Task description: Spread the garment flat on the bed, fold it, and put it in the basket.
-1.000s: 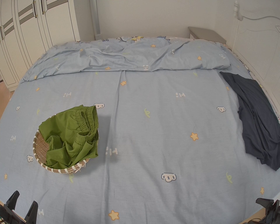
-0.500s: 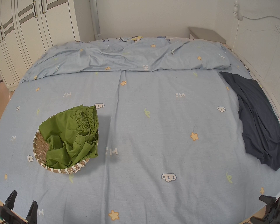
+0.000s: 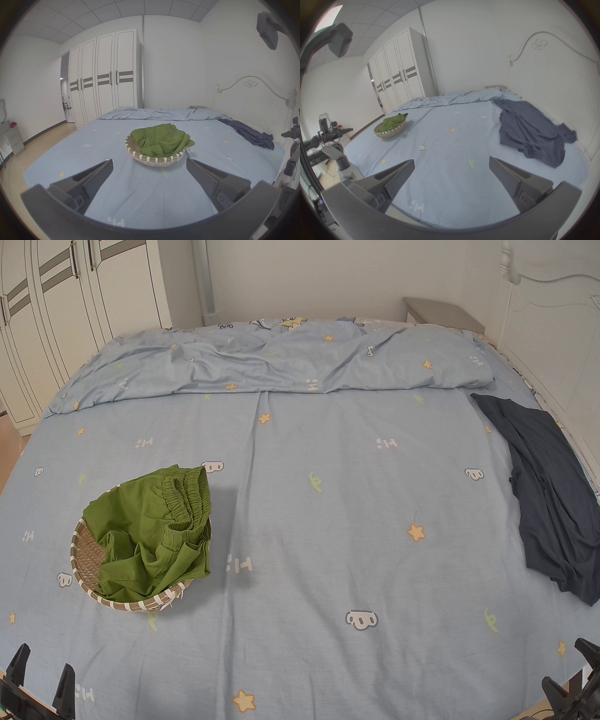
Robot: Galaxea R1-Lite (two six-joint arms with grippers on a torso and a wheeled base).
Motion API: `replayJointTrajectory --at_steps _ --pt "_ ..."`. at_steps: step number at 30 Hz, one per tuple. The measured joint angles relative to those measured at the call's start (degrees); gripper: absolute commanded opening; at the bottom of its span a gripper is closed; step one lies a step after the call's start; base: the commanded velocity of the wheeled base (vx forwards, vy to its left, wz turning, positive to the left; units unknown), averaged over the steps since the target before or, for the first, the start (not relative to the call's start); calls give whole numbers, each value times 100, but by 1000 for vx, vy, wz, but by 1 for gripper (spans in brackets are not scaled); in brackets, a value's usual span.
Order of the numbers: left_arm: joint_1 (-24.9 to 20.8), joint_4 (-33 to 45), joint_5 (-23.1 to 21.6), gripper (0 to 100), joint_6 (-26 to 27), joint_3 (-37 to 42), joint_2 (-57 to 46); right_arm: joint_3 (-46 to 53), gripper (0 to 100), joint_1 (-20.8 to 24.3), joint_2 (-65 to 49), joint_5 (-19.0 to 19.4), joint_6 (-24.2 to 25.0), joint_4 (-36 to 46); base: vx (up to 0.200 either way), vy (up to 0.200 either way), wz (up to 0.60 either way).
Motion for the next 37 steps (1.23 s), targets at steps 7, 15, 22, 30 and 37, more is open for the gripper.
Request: replayJointTrajectory --at_steps 7,15,22,30,37 --pt "-13 0 -123 100 5 2 0 141 100 -395 -319 -95 -317 -317 0 0 0" --pt "-16 0 -137 100 2 2 2 714 100 -443 -430 -1290 -57 -1642 0 0 0" --pt "-16 -2 -141 100 0 2 2 845 100 -449 -452 -1340 43 -1771 0 0 0" --pt "-16 -2 -141 100 0 2 4 858 100 -453 -455 -1337 43 -1782 0 0 0" --pt "-16 -2 -141 100 0 2 4 858 100 -451 -456 -1337 38 -1773 0 0 0"
